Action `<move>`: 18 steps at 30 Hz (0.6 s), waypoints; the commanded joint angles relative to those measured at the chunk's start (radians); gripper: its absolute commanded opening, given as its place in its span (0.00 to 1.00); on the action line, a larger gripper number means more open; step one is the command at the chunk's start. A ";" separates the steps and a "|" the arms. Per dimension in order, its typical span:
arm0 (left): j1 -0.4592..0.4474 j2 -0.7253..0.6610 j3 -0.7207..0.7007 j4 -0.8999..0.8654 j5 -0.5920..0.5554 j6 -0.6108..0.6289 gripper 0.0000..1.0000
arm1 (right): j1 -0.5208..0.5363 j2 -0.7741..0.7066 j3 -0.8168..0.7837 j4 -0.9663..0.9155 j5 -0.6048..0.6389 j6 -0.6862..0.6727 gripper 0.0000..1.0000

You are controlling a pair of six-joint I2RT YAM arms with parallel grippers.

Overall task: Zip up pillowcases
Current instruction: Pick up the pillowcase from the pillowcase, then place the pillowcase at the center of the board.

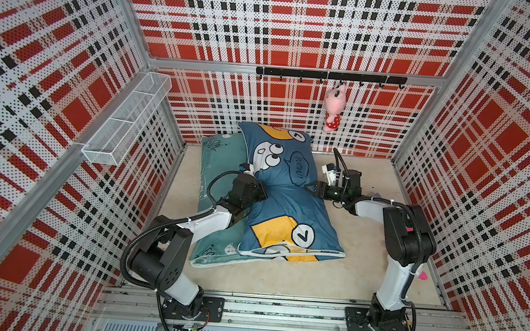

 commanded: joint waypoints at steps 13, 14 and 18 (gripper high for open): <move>-0.365 0.058 0.271 0.018 -0.261 0.071 0.00 | -0.081 -0.544 -0.069 -0.317 0.267 -0.142 0.00; -0.383 0.082 0.295 0.032 -0.263 0.084 0.00 | -0.111 -0.569 -0.074 -0.325 0.261 -0.141 0.00; -0.423 0.202 0.397 0.035 -0.257 0.108 0.00 | -0.220 -0.580 -0.067 -0.353 0.214 -0.163 0.00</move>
